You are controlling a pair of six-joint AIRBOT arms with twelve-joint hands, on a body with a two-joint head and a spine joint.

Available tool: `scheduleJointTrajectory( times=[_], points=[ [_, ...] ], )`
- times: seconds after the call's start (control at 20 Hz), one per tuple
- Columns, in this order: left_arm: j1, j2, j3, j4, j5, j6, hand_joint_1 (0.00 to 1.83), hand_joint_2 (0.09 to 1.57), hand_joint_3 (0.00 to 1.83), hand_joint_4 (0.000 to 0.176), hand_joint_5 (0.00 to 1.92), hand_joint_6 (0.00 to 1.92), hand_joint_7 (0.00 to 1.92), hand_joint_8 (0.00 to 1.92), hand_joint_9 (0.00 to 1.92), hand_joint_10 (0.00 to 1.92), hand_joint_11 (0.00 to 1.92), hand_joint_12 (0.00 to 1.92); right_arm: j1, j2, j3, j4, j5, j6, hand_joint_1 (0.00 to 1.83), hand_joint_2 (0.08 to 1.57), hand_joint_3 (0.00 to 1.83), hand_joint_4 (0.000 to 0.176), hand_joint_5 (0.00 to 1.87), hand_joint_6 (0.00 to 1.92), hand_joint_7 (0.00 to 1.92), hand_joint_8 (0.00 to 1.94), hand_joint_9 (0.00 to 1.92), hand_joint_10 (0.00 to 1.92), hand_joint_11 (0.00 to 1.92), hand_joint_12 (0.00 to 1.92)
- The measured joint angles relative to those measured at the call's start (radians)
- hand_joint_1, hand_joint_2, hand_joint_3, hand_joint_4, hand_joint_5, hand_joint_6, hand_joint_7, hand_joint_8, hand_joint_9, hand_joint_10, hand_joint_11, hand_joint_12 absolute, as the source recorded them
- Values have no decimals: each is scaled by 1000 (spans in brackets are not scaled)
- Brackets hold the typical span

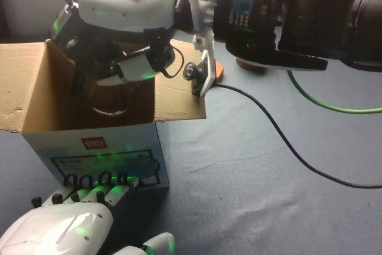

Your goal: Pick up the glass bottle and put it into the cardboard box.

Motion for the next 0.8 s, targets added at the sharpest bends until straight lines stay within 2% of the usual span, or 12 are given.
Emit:
scheduleJointTrajectory(
  times=[0.2, 0.3, 0.35, 0.4, 0.45, 0.55, 0.6, 0.75, 0.8],
  points=[
    [0, 0, -1, -1, 0, 0, 0, 1247, 1, 0, 106, 6, 113, 1, 134, 0, 0, 521, -2, 3, -6, 0, -3, 1, 1194, 1199, 5, 0, 733, 1297, 922, 1237, 839, 1353, 693, 1799],
    [0, 0, -3, 0, 2, 0, 0, 1247, 1, 0, 113, 8, 116, 2, 136, 1, 0, 526, -2, 3, -6, 1, -2, 0, 1165, 1228, 6, 0, 682, 1374, 854, 1306, 705, 1379, 524, 1849],
    [2, 0, -3, 1, 3, 0, 0, 1247, 1, 0, 113, 7, 118, 3, 138, 2, 0, 527, -2, 5, -6, 1, -2, 0, 1094, 1245, 4, 0, 708, 1378, 711, 1108, 619, 1365, 426, 1868],
    [2, 0, -6, -4, 2, -1, 0, 1247, 1, 0, 113, 7, 119, 3, 139, 2, 0, 527, -2, 7, -7, 1, -2, 0, 1041, 1182, 0, 0, 536, 1091, 639, 975, 539, 1319, 328, 1851],
    [4, 0, -10, -4, 4, -2, 0, 1246, 0, 0, 113, 6, 119, 3, 139, 2, 0, 529, -2, 11, -8, 1, -1, -2, 989, 1136, 0, 0, 376, 880, 490, 759, 355, 1190, 64, 1803],
    [5, 0, -10, -4, 6, -2, 0, 1246, 0, 0, 112, 5, 118, 2, 138, 1, 0, 529, -1, 15, -8, 1, 0, -4, 966, 1110, 0, 0, 289, 783, 428, 596, 263, 1079, 2, 1706],
    [5, 0, -10, -4, 6, -2, 0, 1240, 0, 0, 111, 5, 117, 2, 139, 2, 0, 529, -1, 17, -10, 1, 1, -7, 939, 1077, 0, 0, 165, 695, 353, 424, 152, 955, 0, 1517],
    [5, 0, -10, -4, 6, -2, 0, 1237, 0, 0, 100, 0, 115, 0, 139, 2, 0, 528, 11, 31, -22, 0, 1, -10, 895, 1029, 0, 0, 98, 623, 304, 228, 58, 783, 0, 1214],
    [5, 0, -9, -4, 6, -2, 0, 1237, 0, 0, 99, 0, 115, 0, 139, 1, 0, 527, 14, 40, -32, 0, 1, -10, 891, 1026, 0, 0, 98, 611, 312, 194, 57, 767, 0, 1179]
  ],
)
